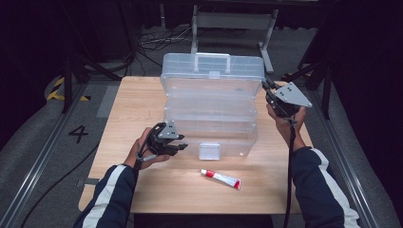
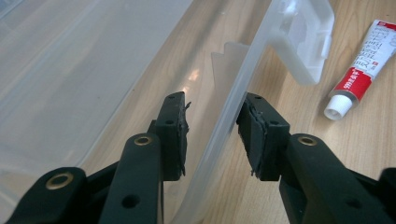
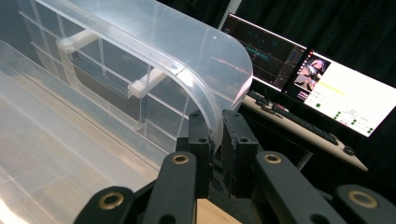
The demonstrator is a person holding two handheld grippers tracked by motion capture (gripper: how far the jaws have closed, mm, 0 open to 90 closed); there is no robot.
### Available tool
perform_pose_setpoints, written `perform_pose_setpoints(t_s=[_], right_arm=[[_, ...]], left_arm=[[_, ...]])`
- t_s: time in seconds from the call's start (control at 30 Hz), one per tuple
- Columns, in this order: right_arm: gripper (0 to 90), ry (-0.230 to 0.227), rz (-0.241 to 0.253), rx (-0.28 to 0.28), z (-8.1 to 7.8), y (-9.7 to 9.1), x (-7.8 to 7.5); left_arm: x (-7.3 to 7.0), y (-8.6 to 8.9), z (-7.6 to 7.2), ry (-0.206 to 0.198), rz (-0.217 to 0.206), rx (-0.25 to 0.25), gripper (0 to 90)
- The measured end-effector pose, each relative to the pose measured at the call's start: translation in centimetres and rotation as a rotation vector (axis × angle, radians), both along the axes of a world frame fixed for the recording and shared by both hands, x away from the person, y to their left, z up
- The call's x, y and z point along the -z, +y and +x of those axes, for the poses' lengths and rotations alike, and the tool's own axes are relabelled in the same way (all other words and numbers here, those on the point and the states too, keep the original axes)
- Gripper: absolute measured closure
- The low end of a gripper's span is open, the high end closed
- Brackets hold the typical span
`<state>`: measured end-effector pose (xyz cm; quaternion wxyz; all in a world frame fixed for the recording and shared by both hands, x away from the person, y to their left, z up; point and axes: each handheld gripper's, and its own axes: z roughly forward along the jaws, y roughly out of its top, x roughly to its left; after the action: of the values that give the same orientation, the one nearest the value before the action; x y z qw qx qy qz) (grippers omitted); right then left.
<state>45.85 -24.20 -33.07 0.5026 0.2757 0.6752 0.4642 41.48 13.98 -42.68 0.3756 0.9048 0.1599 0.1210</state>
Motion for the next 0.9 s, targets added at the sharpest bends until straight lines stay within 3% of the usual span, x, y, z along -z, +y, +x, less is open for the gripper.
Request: perform_pose_setpoints(t_s=[0.2,0.47,0.9], right_arm=[[84.3,0.007,-0.002,0.017,1.0,0.2,-0.5],[84.6,0.042,0.008,0.019,2.1,0.2,-1.1],[84.5,0.087,0.019,0.003,3.4,-0.1,-1.8]], left_arm=[[0.0,0.0,0.1,0.003,-0.003,0.012,63.7],[0.1,0.2,0.0,-0.001,-0.001,-0.010,59.1],[-0.1,-0.2,-0.1,-0.012,0.005,0.009,64.6]])
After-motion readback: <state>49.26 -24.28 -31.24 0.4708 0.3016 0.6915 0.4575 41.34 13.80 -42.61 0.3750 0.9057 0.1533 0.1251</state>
